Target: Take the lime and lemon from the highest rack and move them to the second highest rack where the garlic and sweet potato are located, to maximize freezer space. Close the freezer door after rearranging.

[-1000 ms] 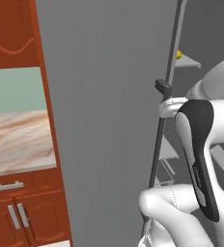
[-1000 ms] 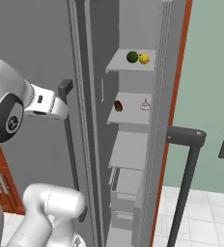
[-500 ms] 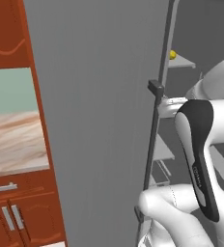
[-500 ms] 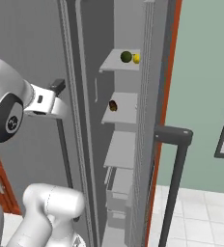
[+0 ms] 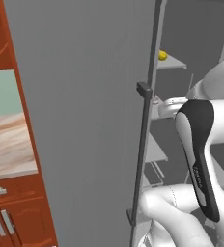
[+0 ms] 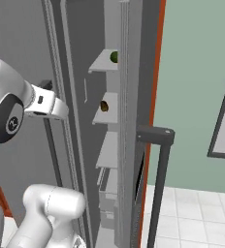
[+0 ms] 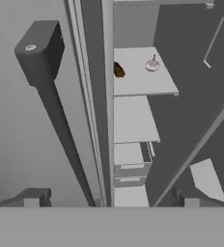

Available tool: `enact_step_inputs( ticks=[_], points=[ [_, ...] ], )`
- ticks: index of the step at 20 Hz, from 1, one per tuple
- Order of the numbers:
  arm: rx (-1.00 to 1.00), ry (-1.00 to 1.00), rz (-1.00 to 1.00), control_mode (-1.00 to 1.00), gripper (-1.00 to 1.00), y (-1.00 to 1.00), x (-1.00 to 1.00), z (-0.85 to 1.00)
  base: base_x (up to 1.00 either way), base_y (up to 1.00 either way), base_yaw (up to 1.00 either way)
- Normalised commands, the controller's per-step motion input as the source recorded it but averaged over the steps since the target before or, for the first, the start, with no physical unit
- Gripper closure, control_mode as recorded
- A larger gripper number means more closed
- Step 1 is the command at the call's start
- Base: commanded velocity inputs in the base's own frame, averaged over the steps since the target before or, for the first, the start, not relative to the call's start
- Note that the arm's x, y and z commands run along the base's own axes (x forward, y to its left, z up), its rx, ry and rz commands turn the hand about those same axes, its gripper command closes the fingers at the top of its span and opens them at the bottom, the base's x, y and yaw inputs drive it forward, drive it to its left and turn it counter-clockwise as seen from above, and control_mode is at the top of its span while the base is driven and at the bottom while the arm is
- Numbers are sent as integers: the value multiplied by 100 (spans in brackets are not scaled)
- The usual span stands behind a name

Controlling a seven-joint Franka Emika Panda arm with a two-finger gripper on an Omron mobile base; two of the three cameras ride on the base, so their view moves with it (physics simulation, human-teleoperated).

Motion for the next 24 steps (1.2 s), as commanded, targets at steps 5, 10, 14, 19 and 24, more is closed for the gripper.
enact_step_inputs(
  ticks=[5,10,14,19,24],
  points=[
    [0,0,0,100,-100,0,0,0,47,-20,-9],
    [0,0,0,100,-100,0,0,0,53,-23,-9],
    [0,0,0,100,-100,0,0,0,39,-33,-7],
    [0,0,0,100,-100,0,0,0,14,-33,-9],
    [0,0,0,100,-100,0,0,0,5,-1,-3]
  ],
)
